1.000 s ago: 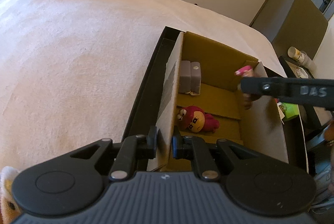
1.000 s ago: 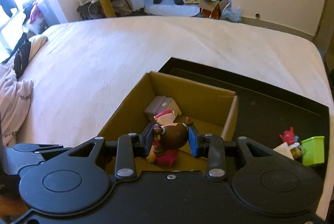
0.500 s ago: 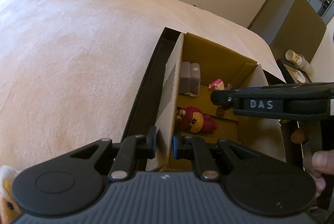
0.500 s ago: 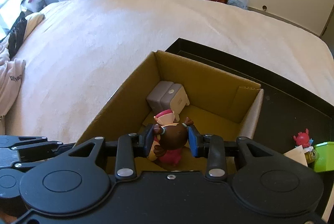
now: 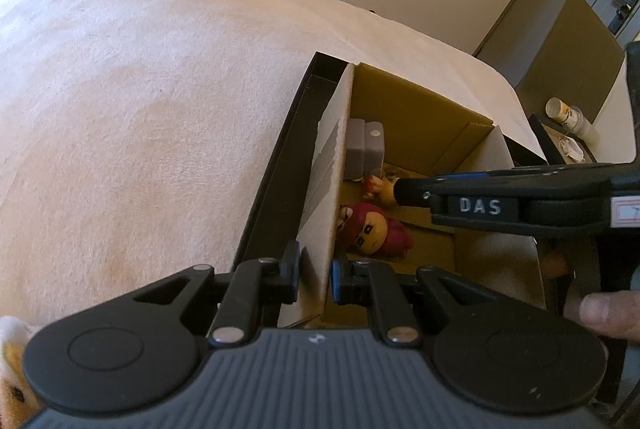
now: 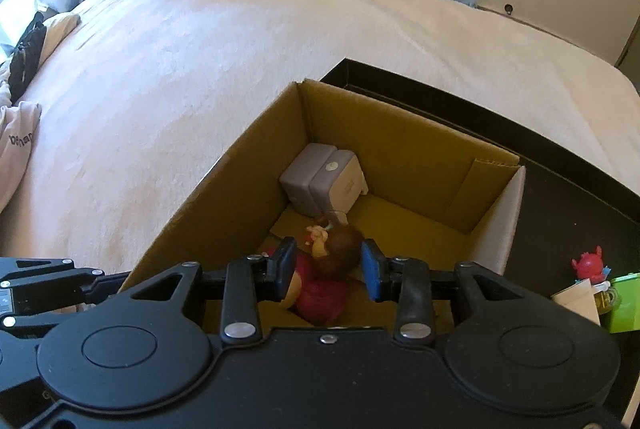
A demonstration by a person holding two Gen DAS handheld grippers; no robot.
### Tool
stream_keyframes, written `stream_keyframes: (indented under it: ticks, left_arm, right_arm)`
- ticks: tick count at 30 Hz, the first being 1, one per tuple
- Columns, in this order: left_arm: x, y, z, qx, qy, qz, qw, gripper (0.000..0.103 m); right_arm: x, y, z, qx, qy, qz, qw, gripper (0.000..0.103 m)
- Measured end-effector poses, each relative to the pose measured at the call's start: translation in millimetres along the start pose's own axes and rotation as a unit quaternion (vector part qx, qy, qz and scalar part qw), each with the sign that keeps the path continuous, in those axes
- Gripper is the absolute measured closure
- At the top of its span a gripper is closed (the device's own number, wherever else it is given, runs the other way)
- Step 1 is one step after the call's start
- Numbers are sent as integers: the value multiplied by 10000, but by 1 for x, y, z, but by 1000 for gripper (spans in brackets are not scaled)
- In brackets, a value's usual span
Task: Organize rigid objects
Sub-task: 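Open the right tool to drop the brown figure in the box, then move the right tool back to the green hexagonal cup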
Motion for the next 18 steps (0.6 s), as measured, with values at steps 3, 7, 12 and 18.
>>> stream_keyframes:
  ticks: [3,7,12,18]
  left_arm:
    - [0,0,0,1,-2,4,10000,89]
    - [0,0,0,2,-11,12,10000,89]
    - [-1,0,0,4,-26,31,10000,89]
    - [-1,0,0,5,-64,58,10000,89]
  right_arm:
    - [-2,6,0,-61,-15,30,10000,67]
    - [-7,19,0,-152,-76,37,9998,67]
    - [-13,34,0,-207,-135,30,9997,67]
    - [-19,47,-3,-206,-150,60,9997,67]
Point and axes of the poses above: each gripper's, at about its wrist camera, not at the fingertips, and y roughly against the way its jaws point, x to its left, z to its top, the point moved 4 cm from there along -y, roughly the way its jaws point, and after that the axes turned 7 degrees about -y, right-handed, at the moved point
